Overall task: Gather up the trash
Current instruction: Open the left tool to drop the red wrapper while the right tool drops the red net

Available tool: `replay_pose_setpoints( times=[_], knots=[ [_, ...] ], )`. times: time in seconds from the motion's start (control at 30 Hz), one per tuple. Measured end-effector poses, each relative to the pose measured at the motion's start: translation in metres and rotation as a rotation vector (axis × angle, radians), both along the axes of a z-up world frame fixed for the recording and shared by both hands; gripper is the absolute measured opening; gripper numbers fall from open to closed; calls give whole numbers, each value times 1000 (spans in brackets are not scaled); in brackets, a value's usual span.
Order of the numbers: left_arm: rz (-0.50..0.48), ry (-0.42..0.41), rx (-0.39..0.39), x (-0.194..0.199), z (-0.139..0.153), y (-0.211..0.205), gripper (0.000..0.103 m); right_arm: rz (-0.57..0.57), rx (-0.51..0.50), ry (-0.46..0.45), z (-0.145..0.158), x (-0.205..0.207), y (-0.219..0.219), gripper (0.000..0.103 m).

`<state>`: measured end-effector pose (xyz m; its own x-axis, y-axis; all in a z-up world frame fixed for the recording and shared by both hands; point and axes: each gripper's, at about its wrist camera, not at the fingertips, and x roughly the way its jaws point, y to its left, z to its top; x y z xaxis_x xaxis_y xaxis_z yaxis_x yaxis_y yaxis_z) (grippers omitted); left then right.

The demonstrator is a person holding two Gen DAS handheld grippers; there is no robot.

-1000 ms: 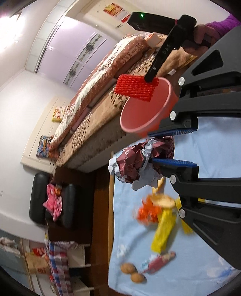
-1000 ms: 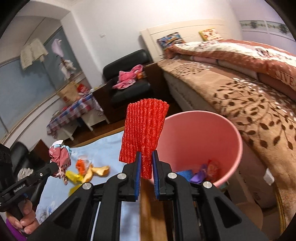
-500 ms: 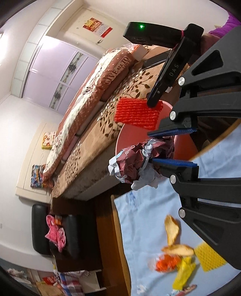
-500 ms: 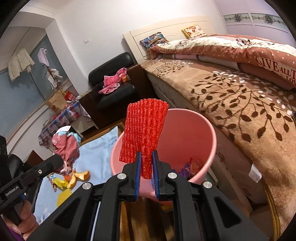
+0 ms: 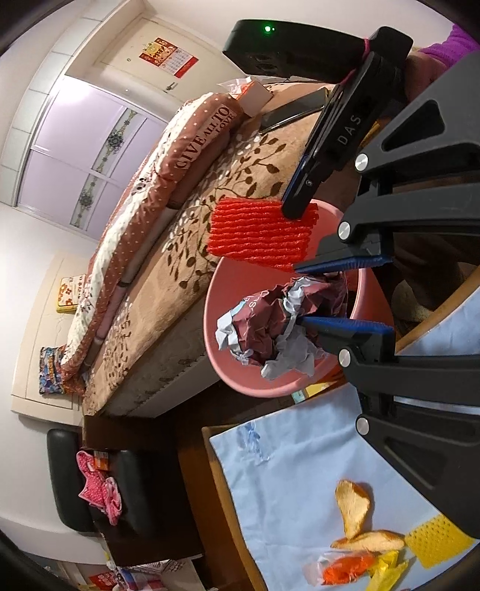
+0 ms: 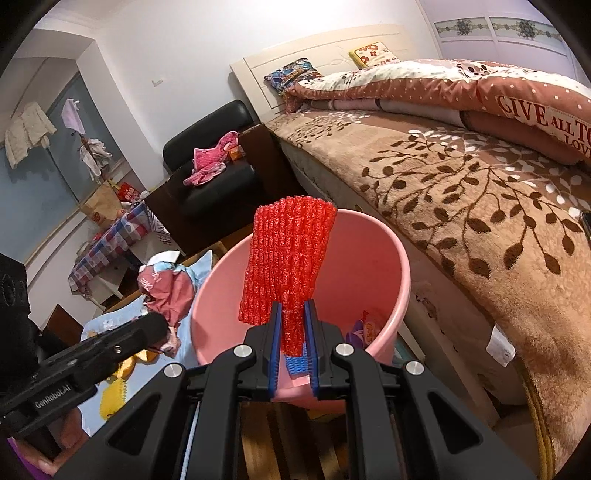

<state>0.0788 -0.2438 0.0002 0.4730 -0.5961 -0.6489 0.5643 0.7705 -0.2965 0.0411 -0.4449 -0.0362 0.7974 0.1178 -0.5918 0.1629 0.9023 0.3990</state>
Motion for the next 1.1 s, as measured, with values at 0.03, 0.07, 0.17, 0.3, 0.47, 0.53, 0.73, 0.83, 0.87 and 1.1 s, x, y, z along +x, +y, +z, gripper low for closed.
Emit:
replay_pose_setpoints(
  times=[0.03, 0.07, 0.17, 0.3, 0.47, 0.53, 0.73, 0.83, 0.87, 1.1],
  knots=[
    [1, 8, 2, 2, -2, -2, 22, -3, -3, 2, -1, 1, 0, 12],
    [1, 13, 3, 3, -3, -3, 22, -5, -6, 3, -1, 2, 0, 13],
    [3, 14, 10, 6, -7, -7, 22, -5, -11, 5, -3, 6, -1, 13],
    [7, 32, 28, 12, -12, -12, 27, -13, -25, 9, -5, 10, -2, 23],
    [25, 58, 29, 19, -16, -11, 34, -19, -32, 15, -8, 14, -8, 25],
    [29, 63, 30, 20, -17, -11, 34, -17, -30, 17, -9, 14, -8, 25],
    [40, 67, 23, 20, -14, -5, 34, 2, -34, 17, -7, 12, -1, 26],
    [50, 38, 34, 18, -11, 2, 34, 33, -15, 4, -2, 6, 7, 28],
    [55, 29, 36, 18, -9, 5, 34, 45, -17, -1, -1, 4, 12, 29],
    [142, -12, 11, 15, 5, 52, 34, 142, -17, -80, 11, -21, 62, 32]
  ],
)
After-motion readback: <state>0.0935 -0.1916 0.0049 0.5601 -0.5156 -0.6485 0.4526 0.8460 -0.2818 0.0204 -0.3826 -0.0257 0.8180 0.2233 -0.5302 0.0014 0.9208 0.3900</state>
